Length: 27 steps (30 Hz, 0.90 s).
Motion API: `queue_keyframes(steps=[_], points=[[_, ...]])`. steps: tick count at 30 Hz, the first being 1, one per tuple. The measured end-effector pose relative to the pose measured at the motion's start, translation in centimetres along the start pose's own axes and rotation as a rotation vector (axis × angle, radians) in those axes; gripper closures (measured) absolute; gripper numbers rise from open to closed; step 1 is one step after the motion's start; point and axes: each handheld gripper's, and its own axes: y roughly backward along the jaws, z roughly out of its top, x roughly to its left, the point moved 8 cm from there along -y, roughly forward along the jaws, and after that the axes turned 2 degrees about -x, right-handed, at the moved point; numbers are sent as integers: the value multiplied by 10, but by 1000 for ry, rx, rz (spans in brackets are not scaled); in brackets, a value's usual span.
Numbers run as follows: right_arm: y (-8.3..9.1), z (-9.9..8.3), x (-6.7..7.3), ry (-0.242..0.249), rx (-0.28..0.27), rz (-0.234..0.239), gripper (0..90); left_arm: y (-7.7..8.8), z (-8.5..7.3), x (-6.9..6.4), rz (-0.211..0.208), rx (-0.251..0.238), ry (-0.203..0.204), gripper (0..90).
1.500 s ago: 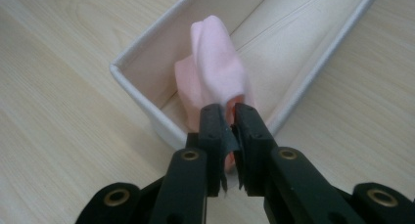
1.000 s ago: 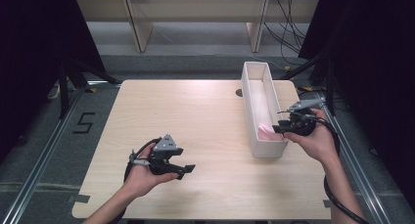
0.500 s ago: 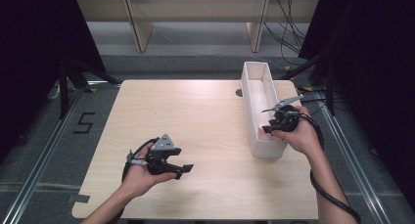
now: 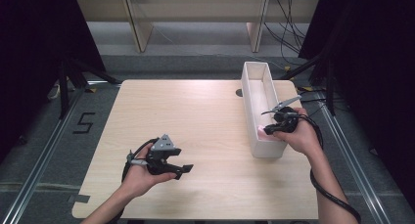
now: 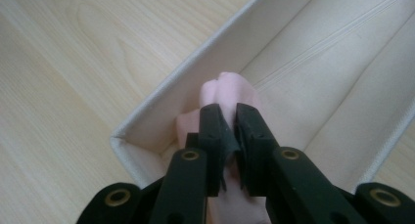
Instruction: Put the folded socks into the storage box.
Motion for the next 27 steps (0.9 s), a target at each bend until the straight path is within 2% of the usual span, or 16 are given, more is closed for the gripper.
queue_keyframes(steps=[1, 3, 6, 7, 8, 11, 13, 14, 16, 18, 20, 21, 22, 23, 24, 27], points=[[0, 0, 0, 6, -1, -1, 836, -1, 1, -1, -1, -12, 15, 265], [2, -1, 3, -22, 17, 8, 844, -2, 1, -1, -2, -12, 15, 265], [3, -1, 4, 17, -7, 20, 850, -1, 1, -1, 1, -12, 15, 265], [4, -1, 6, 9, -3, 25, 850, -1, 0, 0, -1, -3, 3, 265], [5, -1, 5, 42, -23, 33, 851, -1, 1, -1, 2, -16, 20, 265], [11, -3, 11, 23, -29, 52, 851, -1, 0, 0, 3, -10, 15, 266], [14, -4, 10, 68, -48, 70, 851, -1, 0, -1, 2, -14, 20, 266], [17, -6, 14, 25, -35, 85, 851, -1, 0, -1, 0, -8, 12, 266], [16, -6, 9, 93, -74, 87, 851, -2, 0, -2, 3, -11, 18, 266], [18, -8, 11, 86, -69, 101, 851, -2, 1, -2, 0, -12, 20, 266], [19, -8, 11, 110, -70, 126, 851, -3, 1, -2, 0, -11, 15, 266], [17, -8, 8, 151, -81, 113, 851, -3, 1, -2, -2, -13, 17, 266], [19, -9, 11, 123, -70, 129, 851, -3, 1, -2, -2, -13, 16, 266], [19, -9, 11, 126, -70, 138, 851, -3, 1, -2, -1, -12, 16, 266], [19, -8, 9, 145, -81, 127, 851, -3, 1, -2, -1, -10, 15, 266], [19, -10, 7, 142, -64, 109, 851, -2, 1, -1, 1, -9, 15, 266]])
